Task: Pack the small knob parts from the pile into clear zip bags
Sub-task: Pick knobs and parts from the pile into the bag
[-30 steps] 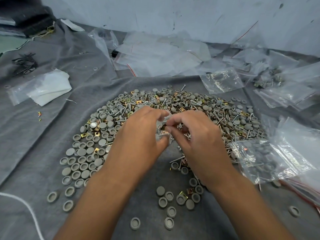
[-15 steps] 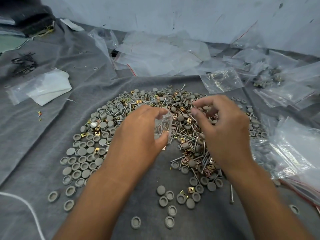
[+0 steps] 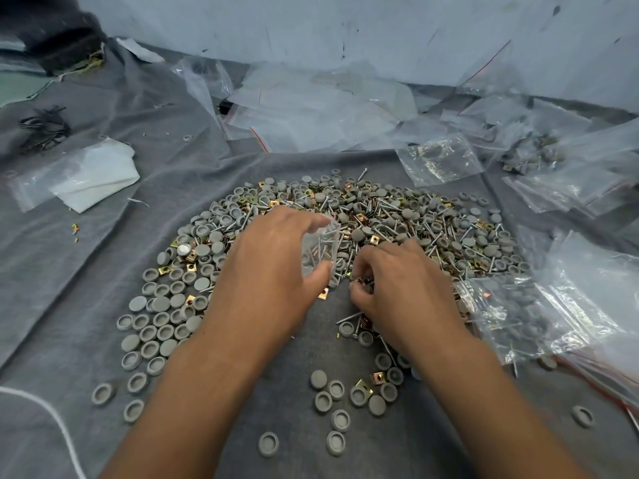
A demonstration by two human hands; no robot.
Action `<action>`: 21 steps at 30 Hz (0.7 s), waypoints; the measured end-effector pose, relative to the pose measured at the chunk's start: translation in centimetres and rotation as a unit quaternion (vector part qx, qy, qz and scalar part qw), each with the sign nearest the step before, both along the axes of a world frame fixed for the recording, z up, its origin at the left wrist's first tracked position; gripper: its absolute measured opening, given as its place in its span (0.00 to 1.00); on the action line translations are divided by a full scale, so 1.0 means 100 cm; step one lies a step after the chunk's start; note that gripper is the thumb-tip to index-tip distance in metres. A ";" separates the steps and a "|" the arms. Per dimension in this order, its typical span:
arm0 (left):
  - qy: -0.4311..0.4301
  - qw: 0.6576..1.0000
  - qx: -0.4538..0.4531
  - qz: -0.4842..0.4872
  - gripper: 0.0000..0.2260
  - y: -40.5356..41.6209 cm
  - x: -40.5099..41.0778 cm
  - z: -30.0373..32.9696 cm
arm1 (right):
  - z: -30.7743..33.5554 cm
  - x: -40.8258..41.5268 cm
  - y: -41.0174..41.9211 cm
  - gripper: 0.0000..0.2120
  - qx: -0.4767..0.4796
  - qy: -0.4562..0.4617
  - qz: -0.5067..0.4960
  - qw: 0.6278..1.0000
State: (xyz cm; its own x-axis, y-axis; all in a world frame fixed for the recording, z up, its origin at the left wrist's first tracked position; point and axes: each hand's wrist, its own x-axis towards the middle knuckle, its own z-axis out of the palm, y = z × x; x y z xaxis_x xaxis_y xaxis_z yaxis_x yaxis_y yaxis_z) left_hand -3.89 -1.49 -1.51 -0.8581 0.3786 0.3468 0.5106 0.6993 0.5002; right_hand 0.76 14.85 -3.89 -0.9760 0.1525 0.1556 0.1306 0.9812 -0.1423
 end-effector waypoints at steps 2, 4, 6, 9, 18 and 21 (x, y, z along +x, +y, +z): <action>0.007 1.000 -0.008 0.016 0.21 -0.001 -0.001 0.001 | 0.001 0.002 0.000 0.05 -0.021 0.011 0.005 1.000; 0.022 0.998 -0.042 0.052 0.21 -0.002 -0.001 0.003 | 0.002 0.003 0.001 0.04 -0.052 0.037 0.017 0.998; 0.032 0.993 -0.075 0.082 0.22 -0.003 -0.002 0.004 | 0.002 0.004 -0.001 0.04 -0.093 0.047 0.045 0.993; 0.047 0.987 -0.108 0.110 0.25 -0.002 -0.001 0.005 | -0.001 0.005 -0.009 0.06 -0.112 0.014 0.087 0.990; 0.030 0.996 -0.052 0.071 0.26 -0.005 -0.004 -0.003 | -0.008 0.006 -0.020 0.08 -0.064 0.011 0.077 0.995; 0.027 0.997 -0.039 0.067 0.27 -0.004 -0.002 -0.003 | -0.005 0.006 -0.021 0.08 -0.058 0.000 0.092 0.994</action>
